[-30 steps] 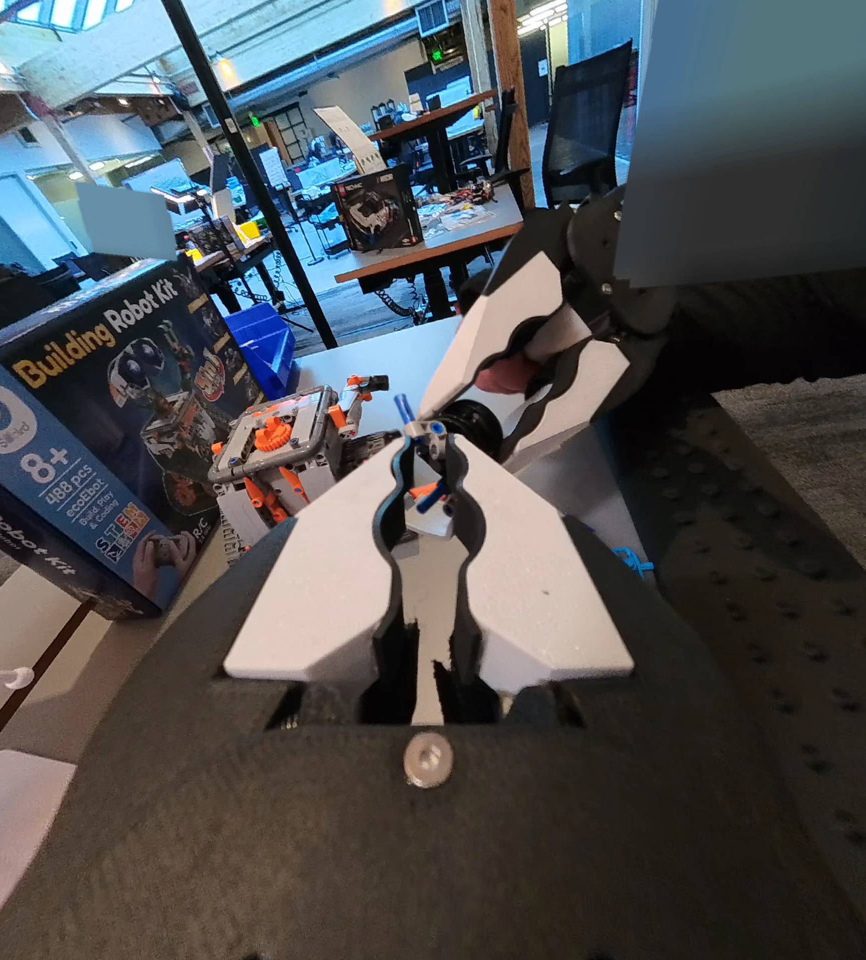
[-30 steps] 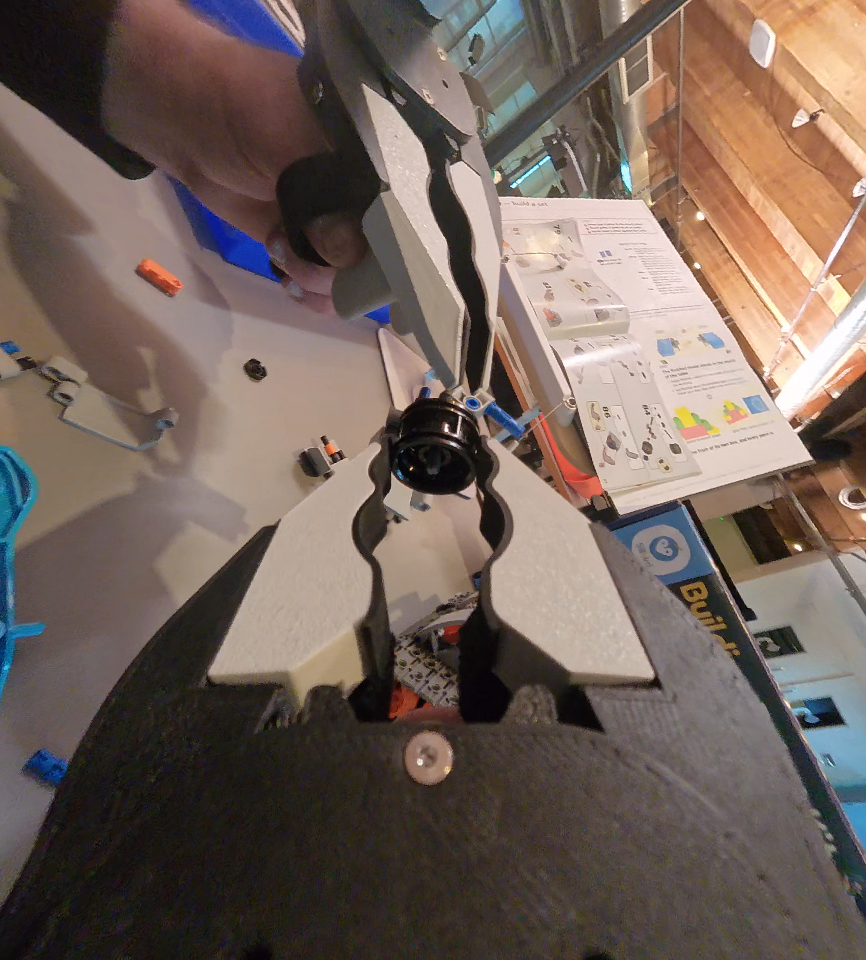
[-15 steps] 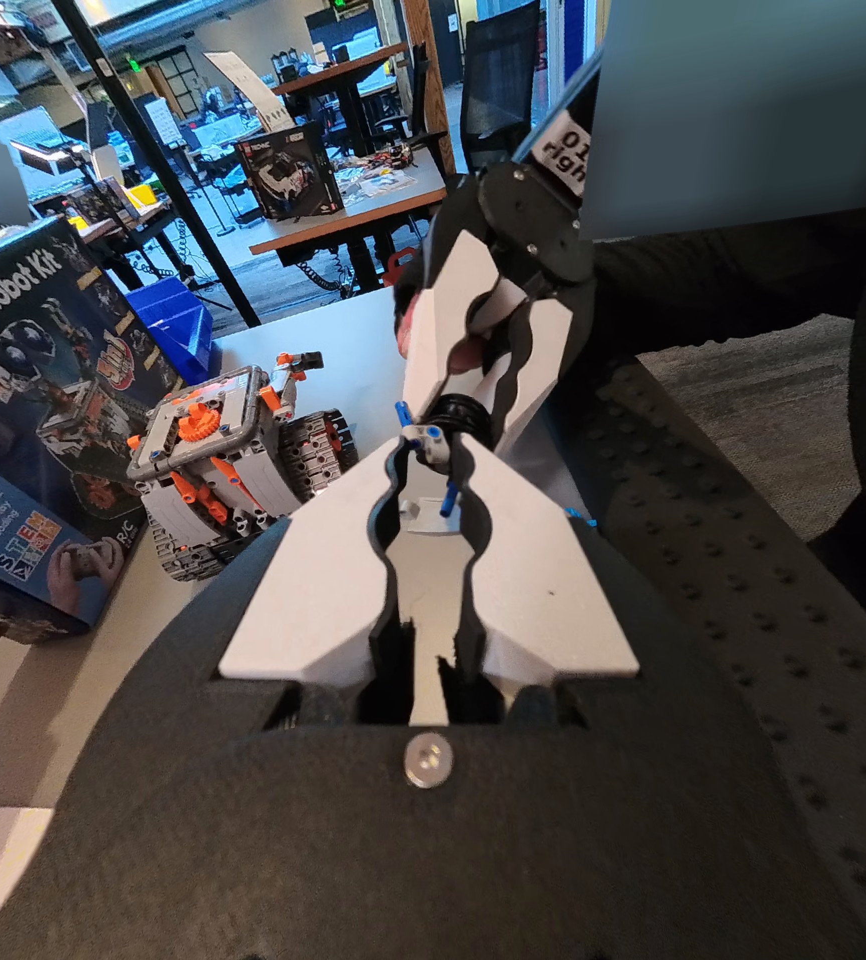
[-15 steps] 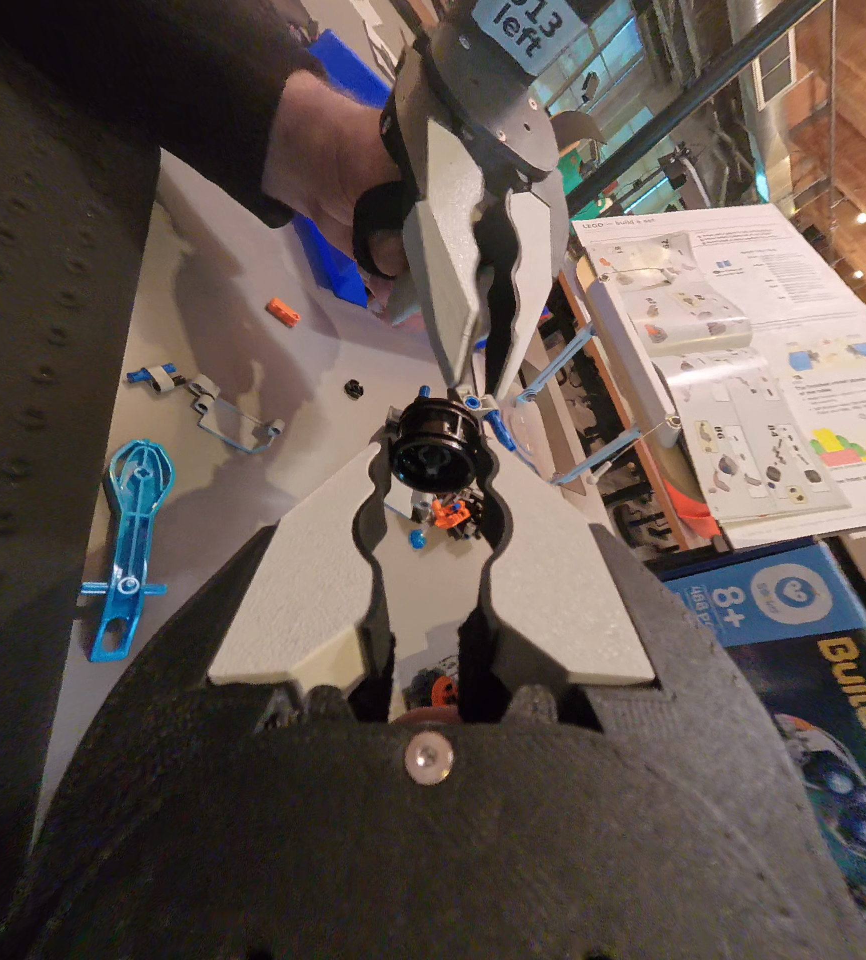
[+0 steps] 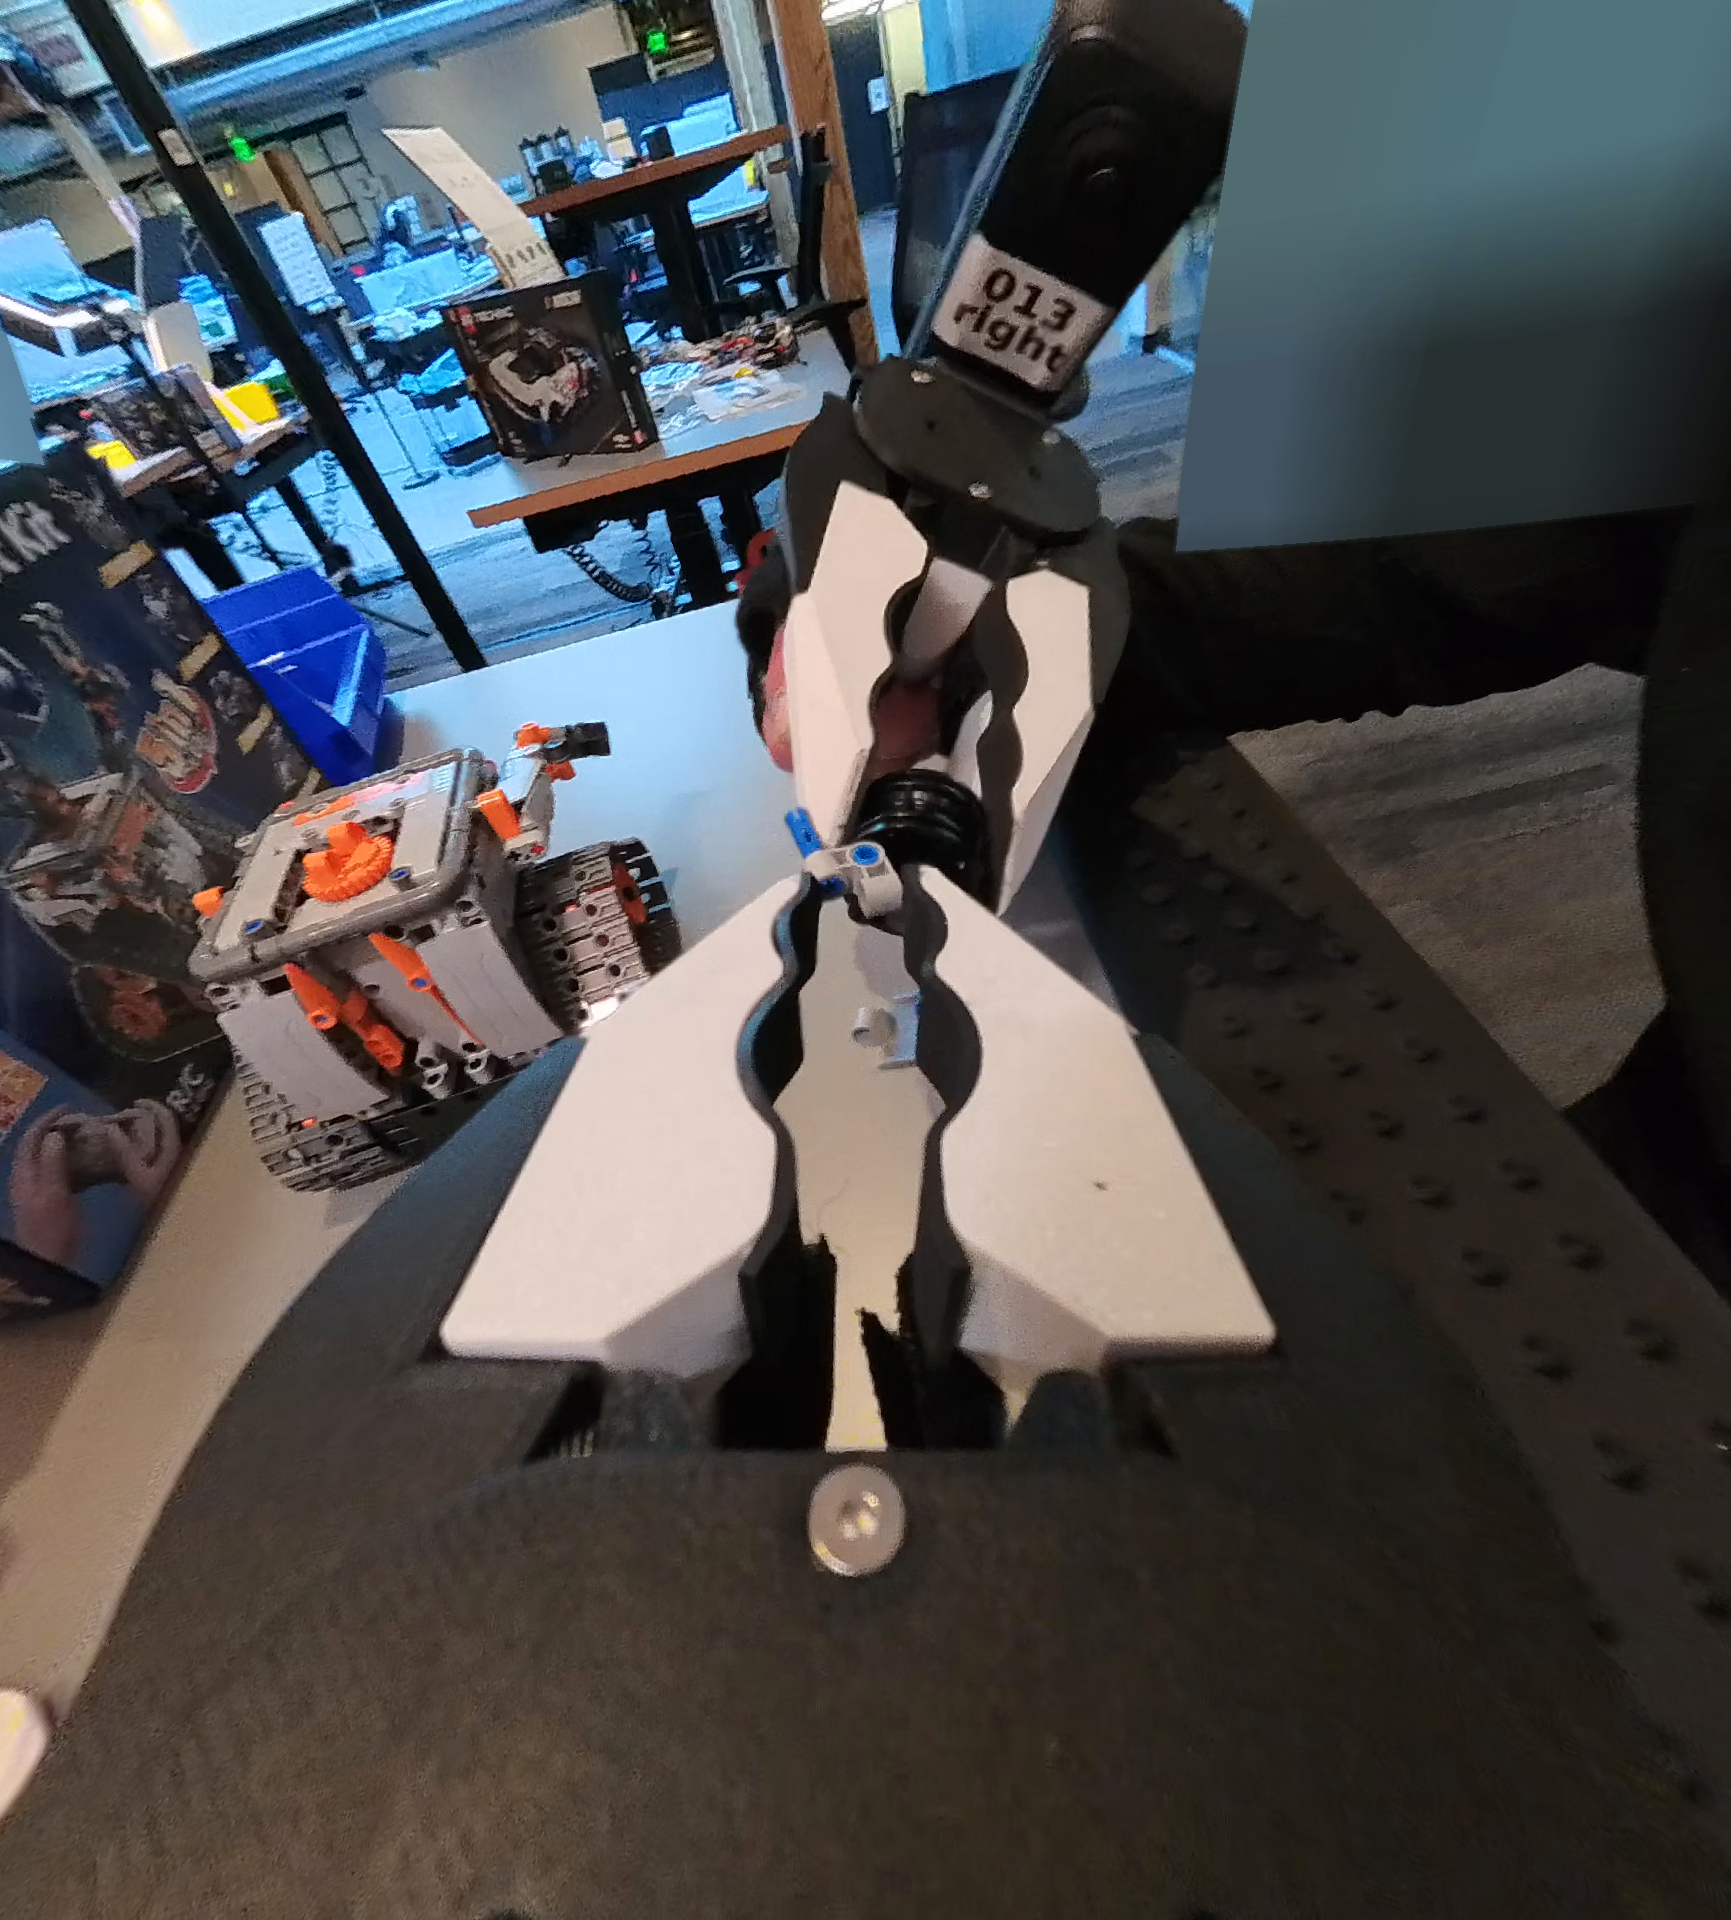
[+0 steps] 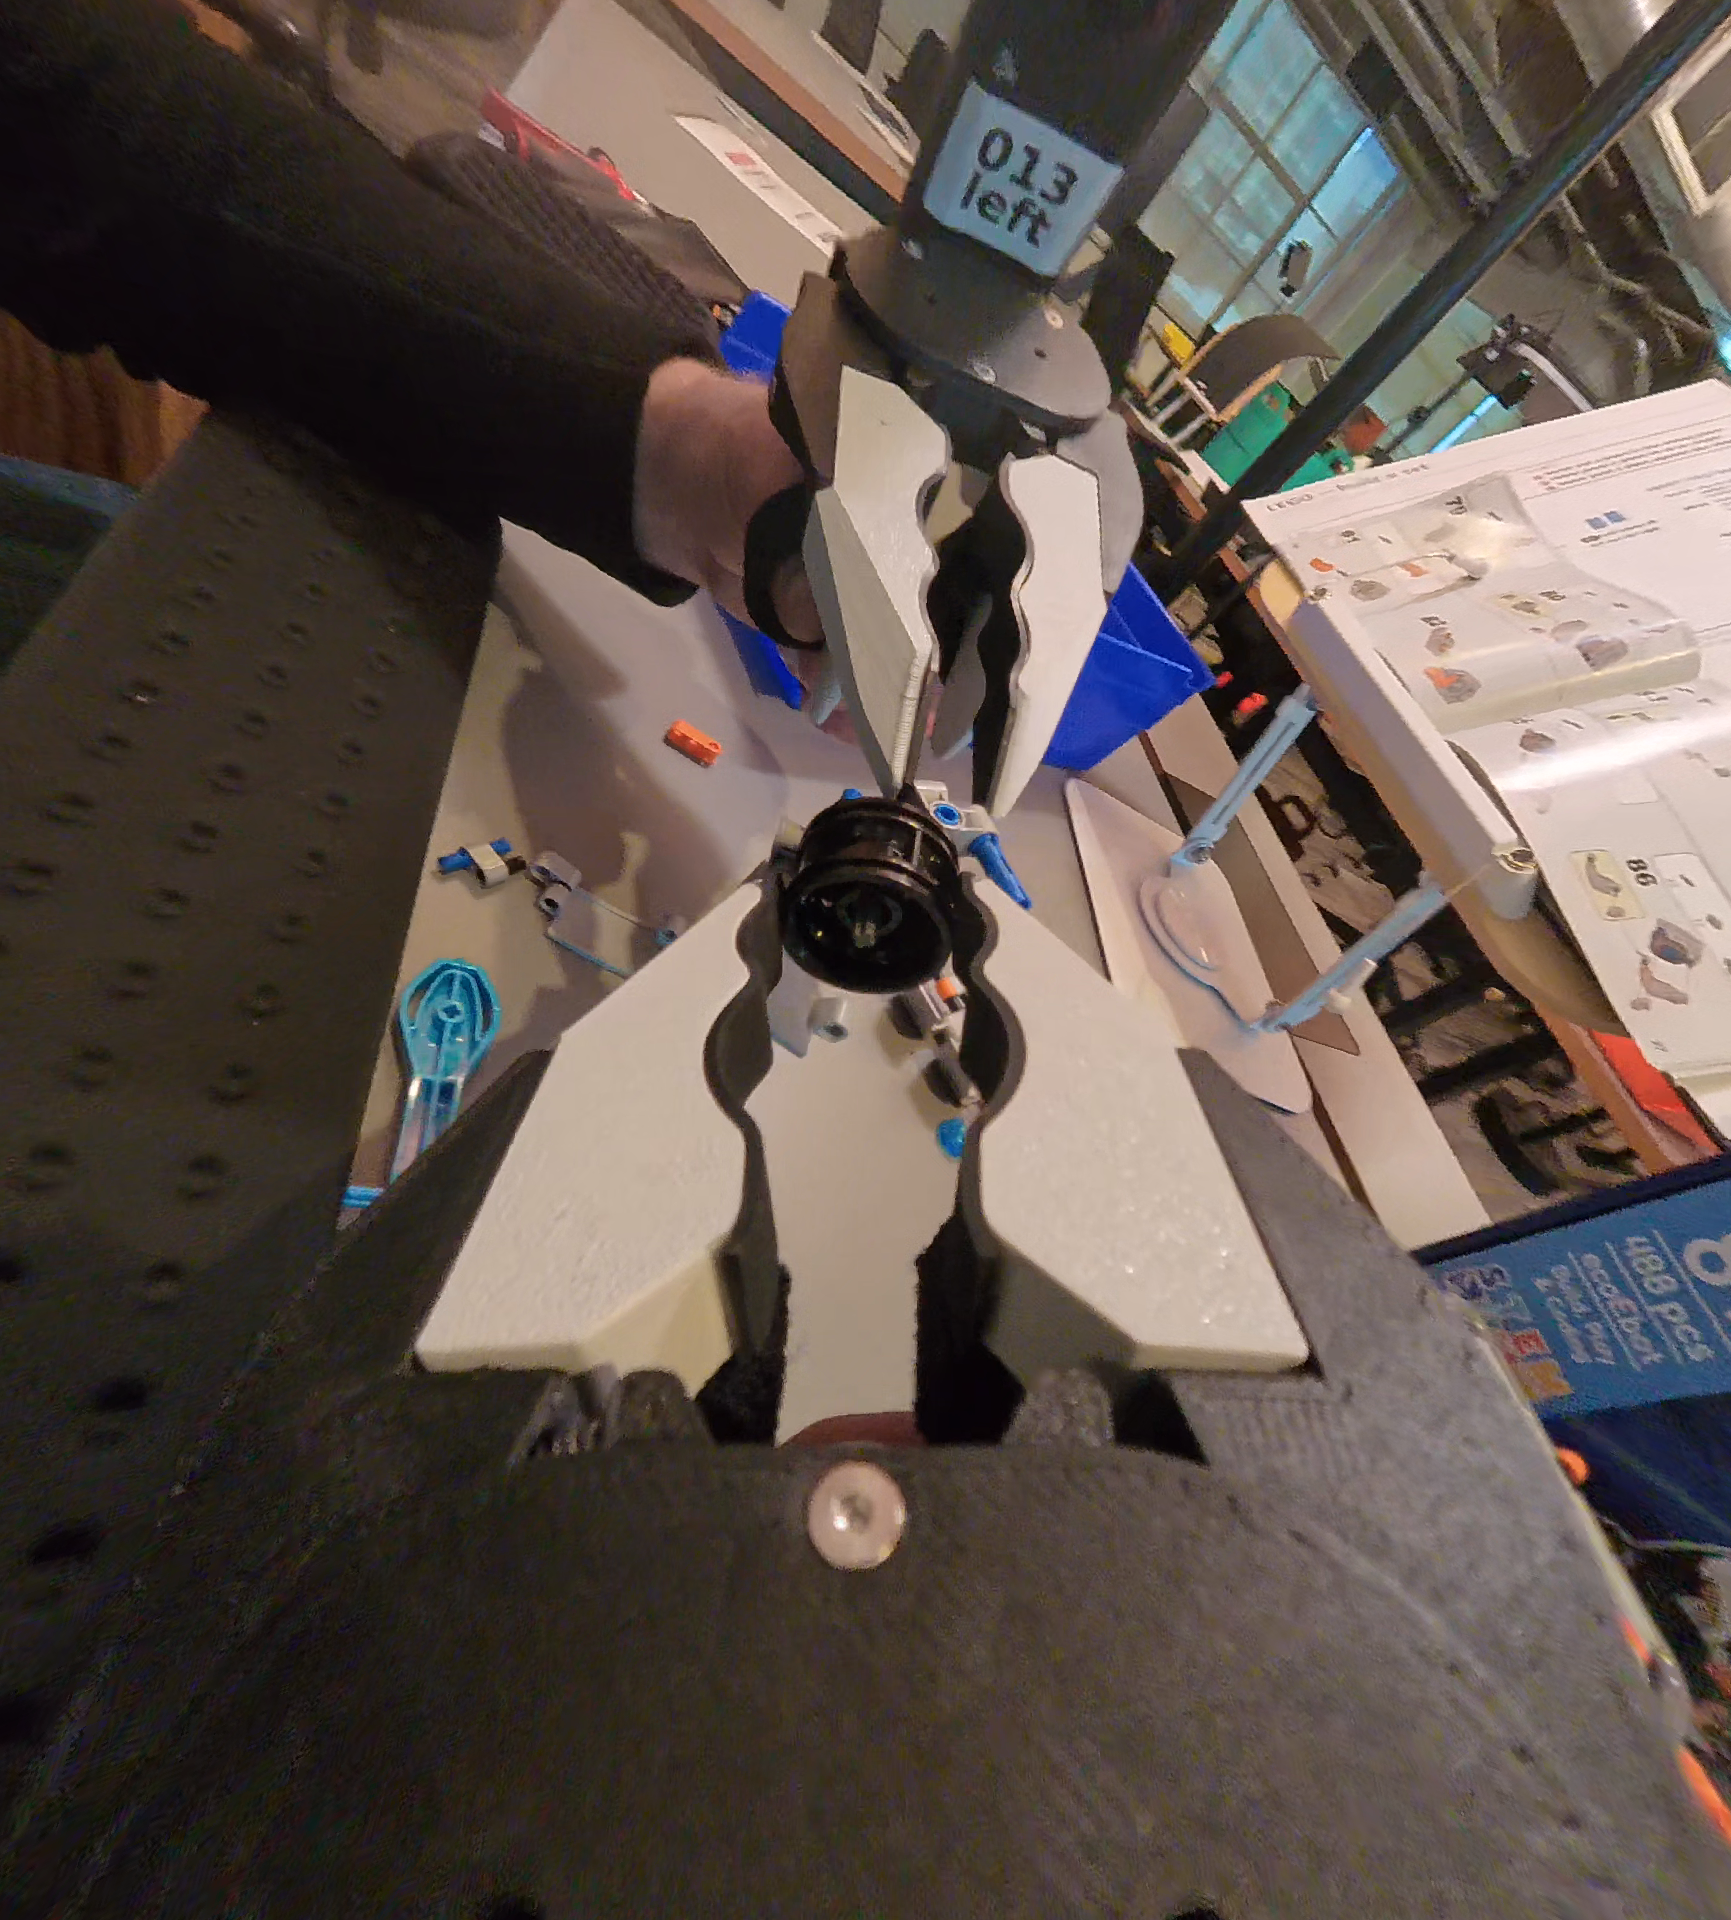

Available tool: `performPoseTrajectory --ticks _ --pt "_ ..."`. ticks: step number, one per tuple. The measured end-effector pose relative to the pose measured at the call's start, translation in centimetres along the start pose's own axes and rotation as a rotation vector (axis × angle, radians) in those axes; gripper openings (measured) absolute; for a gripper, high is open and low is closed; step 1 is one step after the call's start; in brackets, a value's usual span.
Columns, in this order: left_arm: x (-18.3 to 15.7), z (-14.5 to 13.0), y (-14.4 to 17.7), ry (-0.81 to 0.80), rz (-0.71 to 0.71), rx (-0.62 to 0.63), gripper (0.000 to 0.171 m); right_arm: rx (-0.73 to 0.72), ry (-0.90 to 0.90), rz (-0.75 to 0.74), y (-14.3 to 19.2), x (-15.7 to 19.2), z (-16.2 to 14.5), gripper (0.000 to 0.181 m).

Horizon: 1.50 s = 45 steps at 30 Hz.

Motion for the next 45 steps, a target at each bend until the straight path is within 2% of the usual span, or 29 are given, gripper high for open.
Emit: performPoseTrajectory --ticks 7,10,11,13,15,16,22,26,30,33,36,39,42,45 --pt "0.0 -0.3 -0.2 0.085 -0.062 -0.082 0.013 -0.085 -0.215 0.158 0.4 -0.5 -0.1 0.03" --pt "0.2 -0.4 -0.2 0.073 -0.02 -0.086 0.012 -0.108 -0.297 0.168 0.4 -1.1 -0.4 0.03" --pt "0.2 -0.3 -0.1 0.053 -0.001 -0.094 0.0 -0.106 -0.317 0.152 0.3 -1.4 -0.5 0.03" --pt "0.4 -0.2 -0.1 0.023 0.054 -0.068 0.0 -0.102 -0.343 0.121 0.2 -1.9 -0.6 0.034" --pt "0.3 -0.2 -0.4 0.005 0.074 -0.053 0.0 -0.088 -0.326 0.097 0.1 -1.9 -0.7 0.015" --pt "0.3 -0.4 -0.5 0.014 0.073 -0.039 0.0 -0.064 -0.314 0.08 0.0 -1.9 -0.9 0.0" --pt "1.0 -2.3 -0.5 0.048 0.062 0.1 0.0 0.088 -0.343 0.058 -0.2 -2.4 -2.7 0.0" --pt "1.2 -3.7 -0.5 0.058 0.067 0.258 0.011 0.213 -0.373 -0.012 0.5 -3.3 -4.0 0.02" --pt "0.8 -5.4 -1.0 0.07 0.032 0.364 0.03 0.411 -0.389 0.051 -0.8 -2.1 -6.7 0.046" --pt "0.3 -6.8 -2.0 0.052 0.012 0.448 0.038 0.552 -0.34 0.06 -1.8 -1.2 -8.5 0.045" --pt "-0.4 -8.2 -3.4 0.021 -0.015 0.522 0.039 0.583 -0.336 0.084 -2.1 -0.8 -9.0 0.042" --pt "-1.6 -9.2 -4.2 -0.077 -0.053 0.601 0.028 0.603 -0.244 0.109 -2.1 -0.1 -8.9 0.019" --pt "-2.5 -9.8 -4.4 -0.142 -0.083 0.647 0.027 0.627 -0.207 0.152 -2.0 0.6 -9.2 0.021" --pt "-2.2 -9.3 -4.0 -0.116 -0.065 0.605 0.034 0.612 -0.22 0.143 -1.9 0.4 -9.0 0.027"
Point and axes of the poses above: each gripper's, where its closed fingertips meet, y back along the fingers, z out of its top, x = y × z across the jaws, the point moved 7 cm from there along y, back along the fingers, and after that the axes turned 7 degrees about -y, right-handed, at the moved point
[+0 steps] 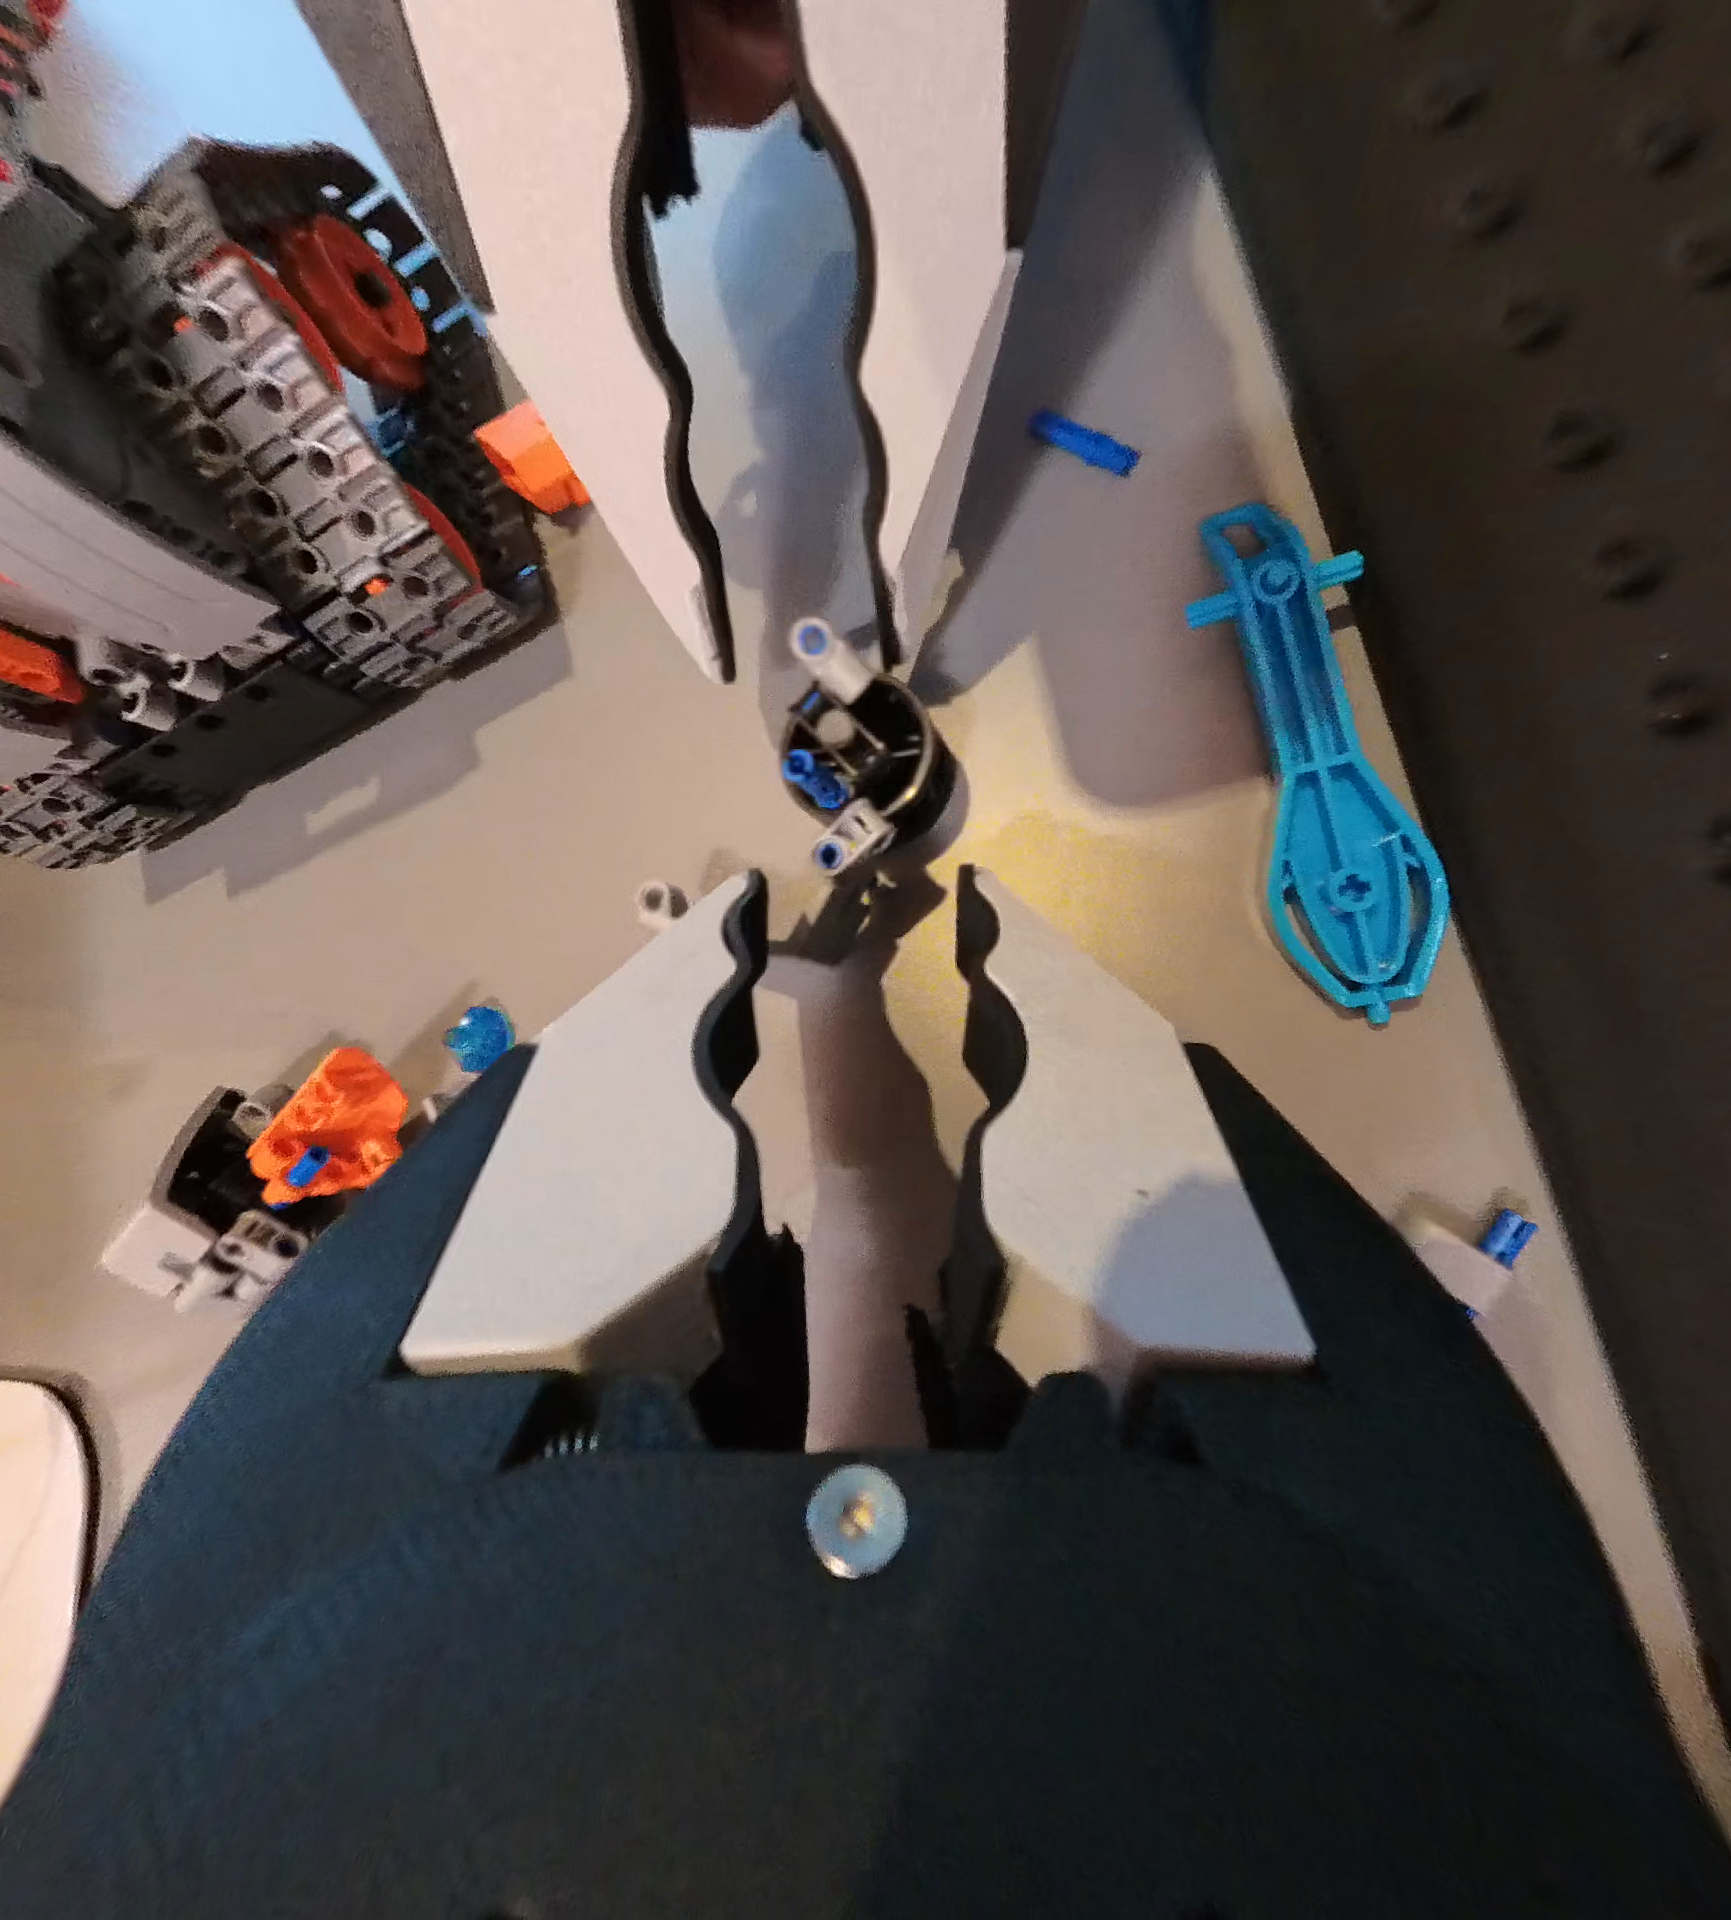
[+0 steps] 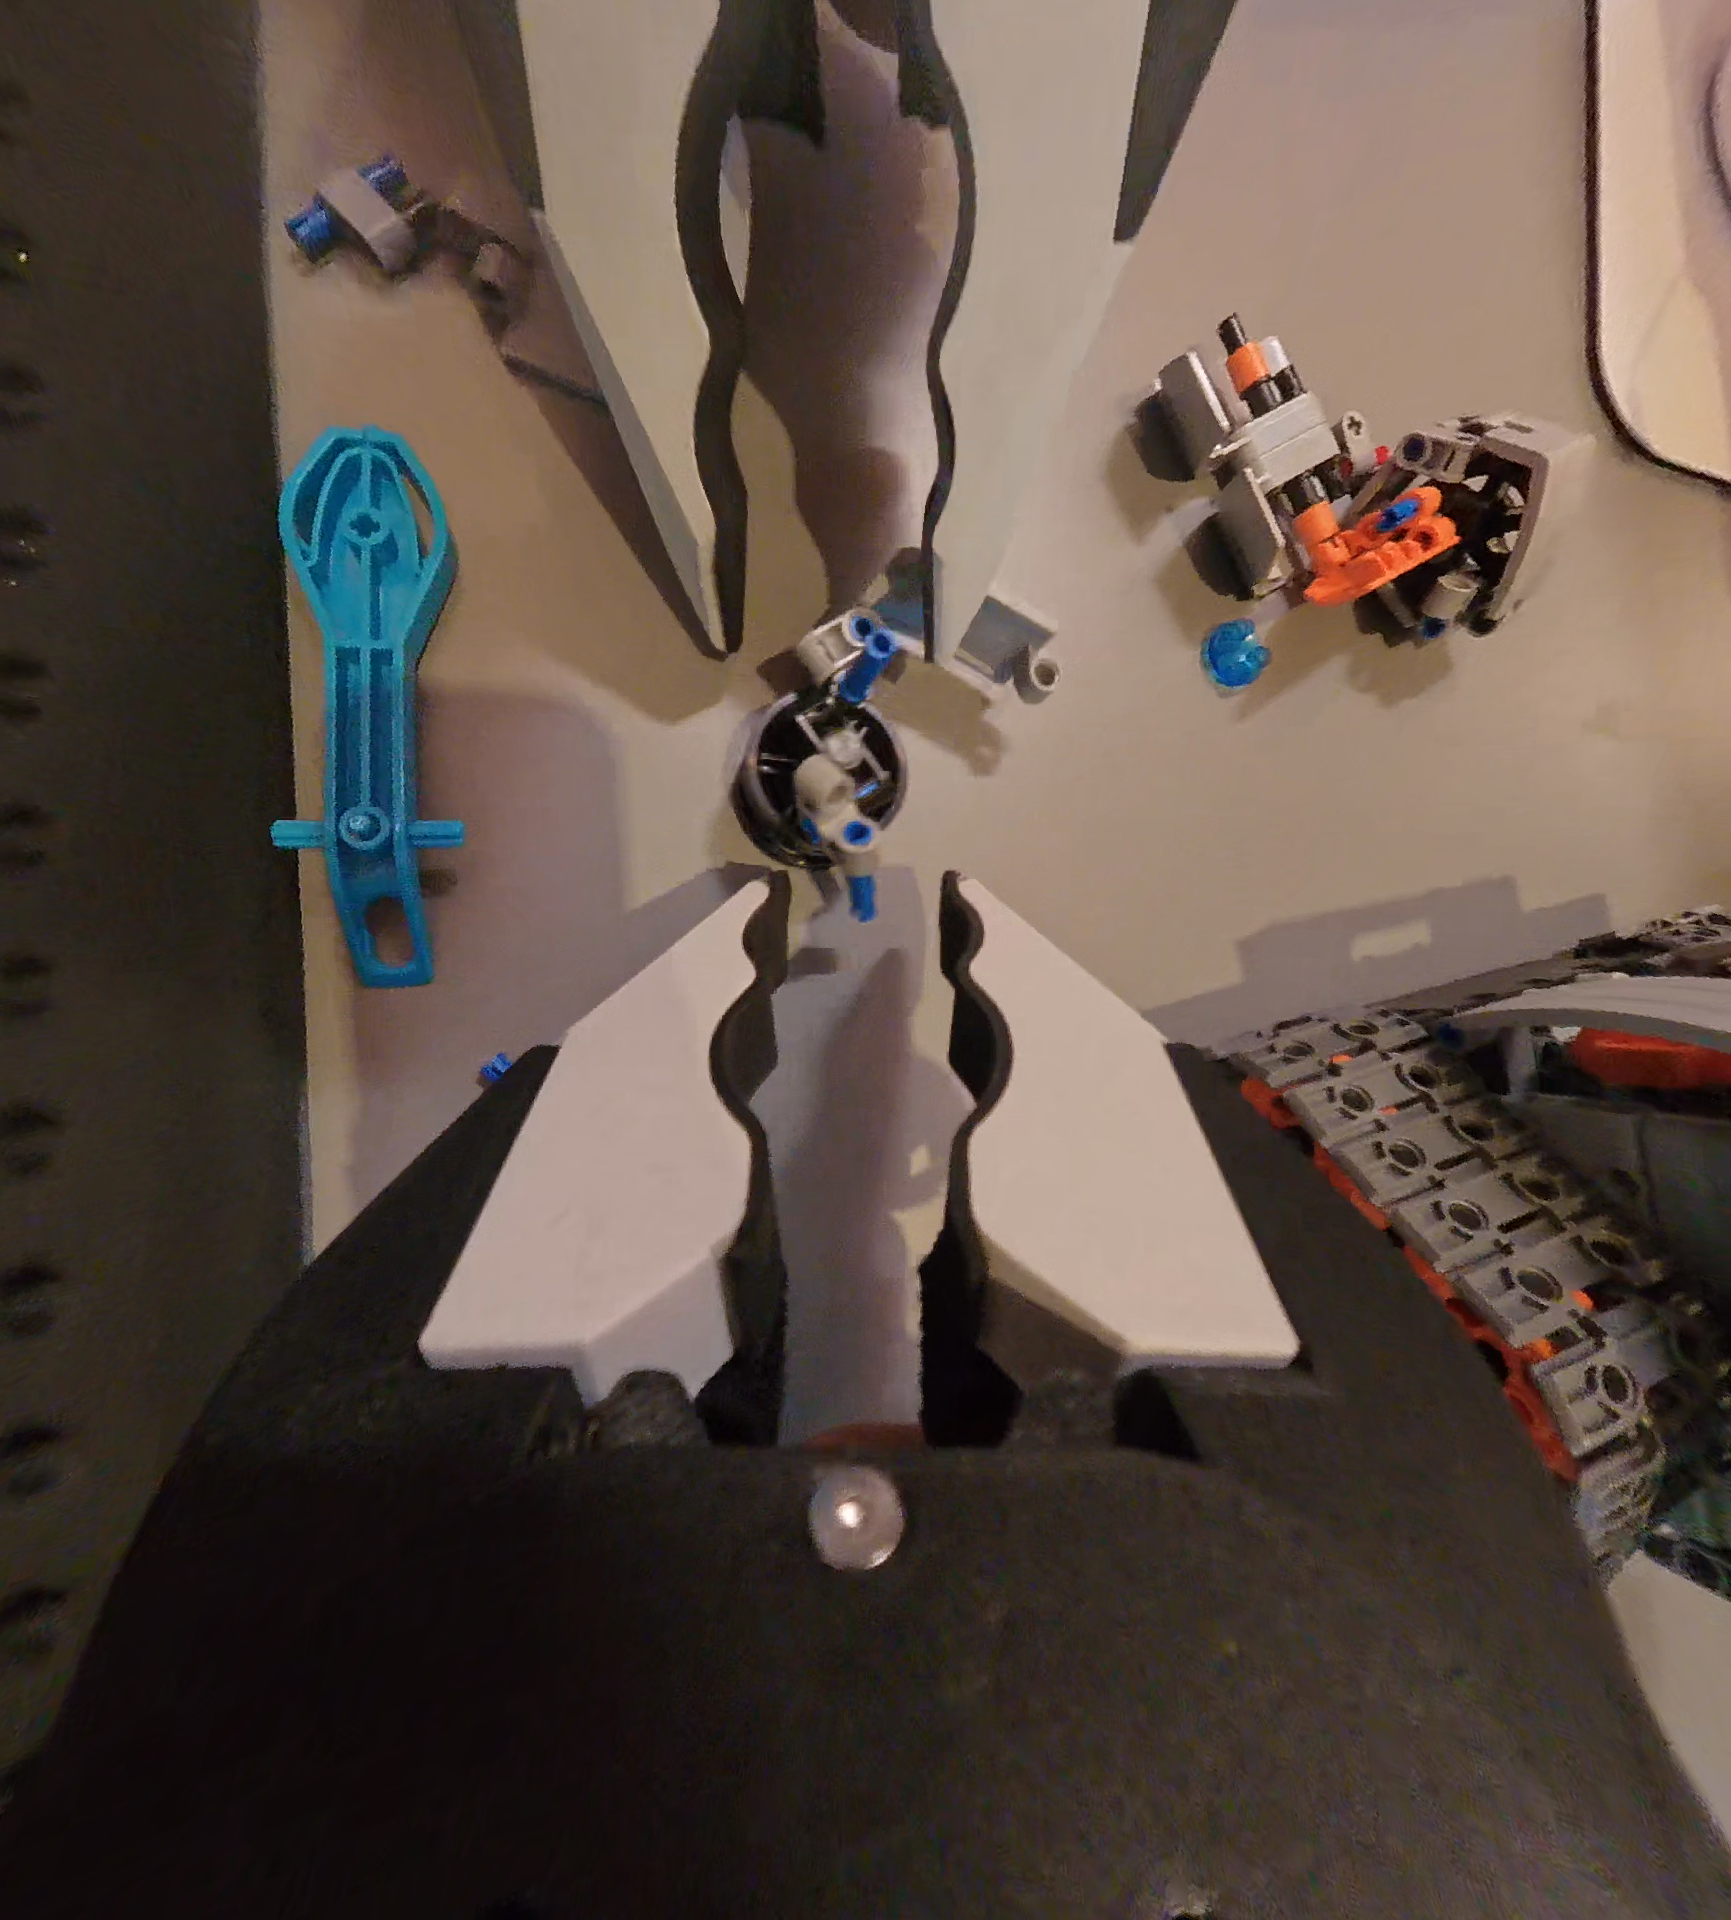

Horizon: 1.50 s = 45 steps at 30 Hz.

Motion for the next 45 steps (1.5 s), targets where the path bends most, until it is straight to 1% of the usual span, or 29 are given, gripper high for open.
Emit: performPoseTrajectory --ticks 2,4,7,9,11,14,17,21,28,31,45 --pt "0.2 0.0 0.4 0.016 0.003 -0.022 0.035 -0.013 -0.017 -0.002 0.1 -0.2 0.1 0.032" --pt "0.1 -0.2 0.1 0.023 -0.011 -0.013 0.032 -0.006 -0.025 0.02 -0.1 -0.1 0.0 0.031" --pt "-0.1 -0.7 -0.5 0.003 -0.01 0.036 0.028 0.037 0.003 0.035 -0.7 0.4 -0.4 0.021" --pt "0.0 -0.5 -0.4 0.014 -0.012 0.017 0.023 0.033 0.023 0.058 -0.8 0.9 -0.3 0.007" --pt "0.0 -0.5 -0.3 0.022 -0.015 0.006 0.02 0.036 0.039 0.062 -0.9 1.1 -0.2 0.0" --pt "0.0 -0.4 -0.2 0.03 -0.025 -0.015 0.021 0.041 0.041 0.062 -0.9 1.1 -0.3 0.0" --pt "0.0 -0.1 0.0 0.034 -0.026 -0.034 0.029 0.041 0.037 0.065 -0.9 1.1 -0.4 0.0" --pt "-0.3 0.3 -0.2 0.057 -0.061 -0.047 0.036 0.038 0.041 0.066 -1.0 1.1 -0.3 0.0" --pt "-0.8 0.6 -0.9 0.066 -0.09 -0.045 0.035 0.036 0.044 0.062 -1.1 1.1 -0.2 0.0" --pt "-0.8 0.6 -1.2 0.074 -0.096 -0.046 0.03 0.036 0.046 0.062 -1.1 1.2 -0.2 0.0" --pt "-0.8 0.6 -1.5 0.077 -0.092 -0.063 0.029 0.038 0.043 0.047 -1.2 0.9 -0.2 0.0"
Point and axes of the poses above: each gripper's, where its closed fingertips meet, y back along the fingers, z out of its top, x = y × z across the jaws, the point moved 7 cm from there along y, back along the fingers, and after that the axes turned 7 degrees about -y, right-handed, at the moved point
